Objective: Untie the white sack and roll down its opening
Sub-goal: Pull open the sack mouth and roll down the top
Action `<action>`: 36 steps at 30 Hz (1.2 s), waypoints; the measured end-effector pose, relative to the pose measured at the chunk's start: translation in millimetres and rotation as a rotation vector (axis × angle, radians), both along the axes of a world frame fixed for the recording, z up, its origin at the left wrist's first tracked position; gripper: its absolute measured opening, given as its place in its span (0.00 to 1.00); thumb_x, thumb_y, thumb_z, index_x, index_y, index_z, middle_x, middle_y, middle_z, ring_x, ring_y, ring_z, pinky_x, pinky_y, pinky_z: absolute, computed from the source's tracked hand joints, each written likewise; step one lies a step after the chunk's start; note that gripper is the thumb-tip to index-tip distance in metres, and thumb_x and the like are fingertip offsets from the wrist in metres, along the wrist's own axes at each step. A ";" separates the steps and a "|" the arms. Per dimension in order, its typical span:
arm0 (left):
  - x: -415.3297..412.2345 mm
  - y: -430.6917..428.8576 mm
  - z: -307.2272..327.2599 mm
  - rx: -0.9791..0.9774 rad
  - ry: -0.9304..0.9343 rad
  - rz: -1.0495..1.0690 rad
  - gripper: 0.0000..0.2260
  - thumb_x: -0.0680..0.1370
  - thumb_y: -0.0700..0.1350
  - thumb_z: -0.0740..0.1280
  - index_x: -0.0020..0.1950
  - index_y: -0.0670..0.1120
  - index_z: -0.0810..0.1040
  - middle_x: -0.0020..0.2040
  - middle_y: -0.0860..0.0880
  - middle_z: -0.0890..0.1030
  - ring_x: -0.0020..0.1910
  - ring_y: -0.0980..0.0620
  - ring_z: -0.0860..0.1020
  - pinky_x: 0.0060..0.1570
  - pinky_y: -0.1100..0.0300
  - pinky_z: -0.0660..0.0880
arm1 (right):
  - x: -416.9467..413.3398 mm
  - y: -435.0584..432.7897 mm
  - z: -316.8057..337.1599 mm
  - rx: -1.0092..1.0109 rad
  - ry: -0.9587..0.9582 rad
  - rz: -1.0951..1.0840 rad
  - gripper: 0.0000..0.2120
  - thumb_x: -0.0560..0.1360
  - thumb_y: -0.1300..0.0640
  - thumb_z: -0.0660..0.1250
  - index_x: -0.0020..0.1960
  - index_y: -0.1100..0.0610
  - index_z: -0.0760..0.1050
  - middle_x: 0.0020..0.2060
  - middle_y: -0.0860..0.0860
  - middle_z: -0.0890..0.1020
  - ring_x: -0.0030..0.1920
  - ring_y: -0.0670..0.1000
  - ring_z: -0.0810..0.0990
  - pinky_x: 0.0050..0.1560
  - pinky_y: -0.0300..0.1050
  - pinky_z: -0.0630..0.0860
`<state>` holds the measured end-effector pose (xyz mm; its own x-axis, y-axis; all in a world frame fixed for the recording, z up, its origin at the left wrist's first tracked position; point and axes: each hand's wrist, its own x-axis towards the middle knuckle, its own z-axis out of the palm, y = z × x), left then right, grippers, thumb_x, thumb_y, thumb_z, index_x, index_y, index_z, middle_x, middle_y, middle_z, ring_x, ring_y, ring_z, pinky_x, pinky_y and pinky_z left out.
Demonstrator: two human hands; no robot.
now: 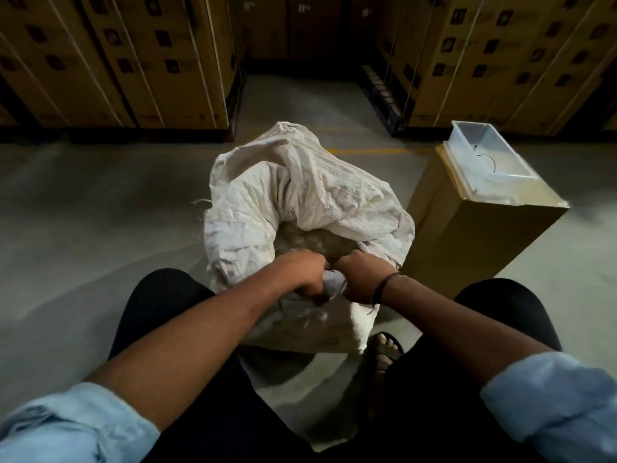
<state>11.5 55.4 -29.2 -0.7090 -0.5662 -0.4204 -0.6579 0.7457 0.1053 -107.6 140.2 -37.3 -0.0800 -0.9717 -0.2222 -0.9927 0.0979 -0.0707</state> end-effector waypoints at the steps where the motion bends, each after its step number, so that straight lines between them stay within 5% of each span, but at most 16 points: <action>1: 5.4 -0.6 3.3 0.000 -0.017 0.003 0.19 0.75 0.48 0.72 0.65 0.47 0.78 0.59 0.44 0.81 0.55 0.44 0.81 0.48 0.54 0.76 | 6.2 1.3 5.1 0.012 -0.020 0.014 0.08 0.71 0.54 0.68 0.49 0.52 0.79 0.47 0.54 0.83 0.50 0.56 0.82 0.42 0.45 0.77; 6: 33.8 6.8 -18.8 0.156 -0.263 -0.036 0.15 0.81 0.41 0.66 0.67 0.41 0.77 0.64 0.42 0.79 0.62 0.43 0.79 0.55 0.55 0.75 | 33.3 -0.1 -3.5 0.321 -0.072 0.259 0.20 0.68 0.46 0.76 0.54 0.56 0.79 0.51 0.56 0.84 0.52 0.57 0.81 0.46 0.43 0.71; 9: 25.7 1.1 -22.4 0.209 -0.344 -0.122 0.18 0.76 0.43 0.72 0.65 0.40 0.78 0.59 0.41 0.81 0.55 0.42 0.81 0.56 0.51 0.77 | 19.2 -12.5 -10.9 0.395 -0.101 0.295 0.21 0.67 0.46 0.77 0.56 0.55 0.79 0.52 0.54 0.83 0.52 0.56 0.80 0.45 0.41 0.68; 12: 13.9 -18.8 -25.0 0.270 -0.314 -0.154 0.25 0.70 0.55 0.78 0.63 0.45 0.80 0.53 0.45 0.82 0.47 0.45 0.80 0.51 0.54 0.80 | -12.4 -40.1 -6.7 0.236 -0.278 0.186 0.17 0.65 0.45 0.77 0.52 0.48 0.80 0.47 0.46 0.83 0.47 0.48 0.80 0.48 0.43 0.75; 15: 15.5 -40.9 -15.9 0.341 -0.290 -0.212 0.29 0.66 0.58 0.81 0.64 0.50 0.80 0.58 0.50 0.82 0.50 0.48 0.81 0.48 0.57 0.80 | -45.4 -70.2 -3.5 -0.136 -0.234 0.035 0.28 0.67 0.43 0.74 0.65 0.46 0.74 0.64 0.50 0.76 0.64 0.53 0.73 0.64 0.53 0.72; 19: 20.6 -83.4 10.7 0.376 0.165 -0.043 0.26 0.69 0.57 0.79 0.65 0.57 0.77 0.59 0.55 0.80 0.52 0.56 0.80 0.49 0.63 0.77 | -64.2 -103.5 4.8 -0.365 -0.176 -0.084 0.41 0.67 0.38 0.73 0.75 0.48 0.61 0.73 0.54 0.64 0.72 0.59 0.61 0.70 0.61 0.63; 23: 15.2 -134.5 6.8 -0.069 0.626 0.228 0.32 0.69 0.56 0.77 0.70 0.59 0.71 0.74 0.53 0.67 0.72 0.48 0.66 0.70 0.47 0.69 | -74.8 -133.8 -6.8 -0.329 -0.219 -0.141 0.51 0.64 0.31 0.71 0.78 0.49 0.52 0.76 0.55 0.58 0.76 0.60 0.55 0.73 0.62 0.59; 31: -0.3 -157.9 -21.0 -0.189 0.792 0.328 0.30 0.72 0.52 0.75 0.72 0.55 0.70 0.72 0.51 0.68 0.72 0.46 0.66 0.71 0.48 0.67 | -67.8 -179.7 -27.1 -0.150 -0.318 -0.276 0.68 0.53 0.19 0.65 0.79 0.53 0.41 0.80 0.55 0.47 0.79 0.57 0.47 0.75 0.64 0.55; 36: 2.6 -157.0 -22.9 -0.270 0.856 0.234 0.28 0.72 0.48 0.74 0.71 0.53 0.71 0.72 0.50 0.69 0.71 0.46 0.68 0.71 0.49 0.68 | -66.7 -197.7 -24.5 -0.138 -0.256 -0.278 0.68 0.53 0.18 0.64 0.79 0.55 0.43 0.73 0.56 0.69 0.73 0.56 0.67 0.73 0.65 0.55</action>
